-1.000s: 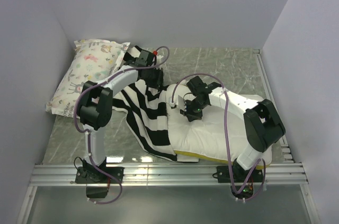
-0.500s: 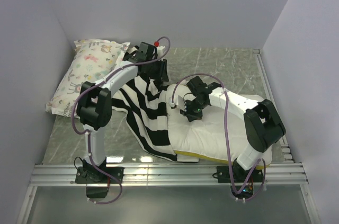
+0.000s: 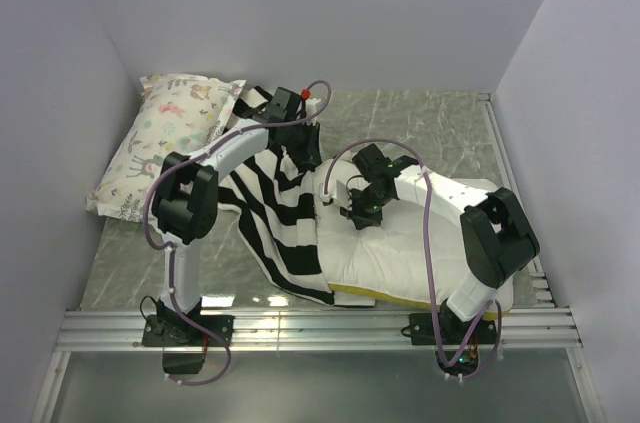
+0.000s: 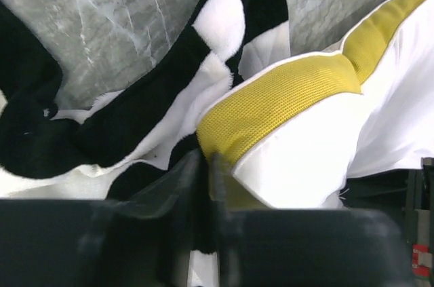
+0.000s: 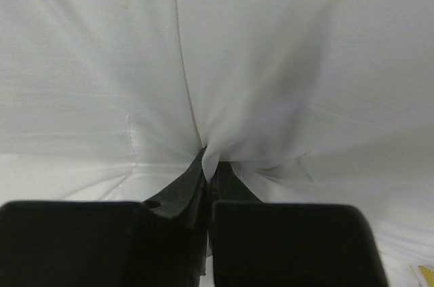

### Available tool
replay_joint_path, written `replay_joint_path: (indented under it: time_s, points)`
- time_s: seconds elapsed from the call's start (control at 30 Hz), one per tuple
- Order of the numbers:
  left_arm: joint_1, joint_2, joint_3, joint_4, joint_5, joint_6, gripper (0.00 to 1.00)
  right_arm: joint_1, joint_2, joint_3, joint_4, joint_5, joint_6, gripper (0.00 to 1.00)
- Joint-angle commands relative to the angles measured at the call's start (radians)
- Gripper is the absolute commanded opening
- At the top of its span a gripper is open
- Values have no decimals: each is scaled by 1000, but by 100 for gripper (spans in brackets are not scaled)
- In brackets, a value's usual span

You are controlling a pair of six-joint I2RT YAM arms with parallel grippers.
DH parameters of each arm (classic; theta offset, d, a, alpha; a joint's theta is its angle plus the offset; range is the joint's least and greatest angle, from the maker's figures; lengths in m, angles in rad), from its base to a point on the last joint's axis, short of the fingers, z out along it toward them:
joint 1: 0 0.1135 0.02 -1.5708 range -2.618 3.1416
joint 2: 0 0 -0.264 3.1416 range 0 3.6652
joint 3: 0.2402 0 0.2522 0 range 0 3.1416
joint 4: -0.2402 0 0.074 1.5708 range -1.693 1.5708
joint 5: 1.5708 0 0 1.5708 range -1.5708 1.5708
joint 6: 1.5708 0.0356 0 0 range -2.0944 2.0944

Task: Put the pillow into the pillowcase

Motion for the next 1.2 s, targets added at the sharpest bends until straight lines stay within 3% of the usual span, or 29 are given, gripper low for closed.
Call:
replay_joint_path:
  time_s: [0.0,0.1,0.47,0.57,0.6,0.63,0.67,0.77,0.97,1.17]
  points:
    - [-4,15,26,-6,21,1,12,25,29,-43,-103,-14,-7,0]
    - [-4,18,66,2,27,-8,0,25,33,-39,-100,-19,-6,0]
    - [-10,-25,179,126,55,-62,0,29,57,-34,-94,-8,-20,0]
    - [-26,-11,214,70,38,-53,0,32,63,-23,-102,-11,-20,0]
    - [-24,-8,216,47,12,-52,3,33,58,-22,-103,-7,-18,0]
    - [-23,-10,212,18,-14,-49,14,33,53,-26,-100,-5,-18,0]
    - [-23,-16,183,-21,-90,-36,30,33,47,-32,-99,-2,-21,0]
    - [0,-63,77,-52,-120,7,40,33,29,-52,-93,4,-24,0]
    - [5,-112,-17,-109,-154,32,41,32,21,-62,-94,13,-27,0]
    - [3,-65,-8,-113,-129,17,34,33,27,-40,-102,13,-24,0]
